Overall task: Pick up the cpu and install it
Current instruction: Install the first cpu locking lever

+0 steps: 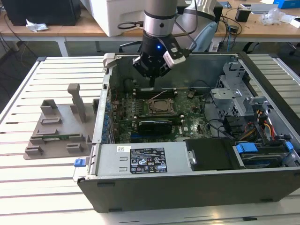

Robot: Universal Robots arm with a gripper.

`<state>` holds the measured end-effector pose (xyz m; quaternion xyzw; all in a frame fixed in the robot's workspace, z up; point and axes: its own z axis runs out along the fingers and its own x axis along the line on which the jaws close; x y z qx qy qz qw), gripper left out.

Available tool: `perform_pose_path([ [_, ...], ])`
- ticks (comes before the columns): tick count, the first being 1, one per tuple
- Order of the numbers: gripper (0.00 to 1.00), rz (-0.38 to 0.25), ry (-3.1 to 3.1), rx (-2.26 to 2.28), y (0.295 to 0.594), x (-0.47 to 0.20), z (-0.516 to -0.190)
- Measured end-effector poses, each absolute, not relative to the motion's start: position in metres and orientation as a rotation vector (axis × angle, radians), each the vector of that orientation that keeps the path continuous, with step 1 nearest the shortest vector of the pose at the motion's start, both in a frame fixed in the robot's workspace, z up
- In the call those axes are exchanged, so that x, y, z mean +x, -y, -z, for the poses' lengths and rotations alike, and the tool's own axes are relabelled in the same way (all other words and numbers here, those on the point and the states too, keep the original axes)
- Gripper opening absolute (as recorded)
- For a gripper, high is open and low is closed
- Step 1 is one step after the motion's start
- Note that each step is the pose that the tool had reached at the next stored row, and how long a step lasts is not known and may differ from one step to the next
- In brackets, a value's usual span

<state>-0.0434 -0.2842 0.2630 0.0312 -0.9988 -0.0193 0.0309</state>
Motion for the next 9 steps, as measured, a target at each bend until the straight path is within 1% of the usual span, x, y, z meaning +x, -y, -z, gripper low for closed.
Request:
perform_pose_path([
  [2,0.11,0.064,3.071,0.096,0.284,-0.038,-0.259],
  [3,0.11,0.076,3.069,0.096,0.285,-0.036,-0.257],
  [5,0.11,0.133,3.068,0.098,0.290,-0.036,-0.255],
  [6,0.11,0.149,3.068,0.099,0.293,-0.036,-0.252],
  [9,0.11,0.149,3.067,0.099,0.293,-0.036,-0.243],
])
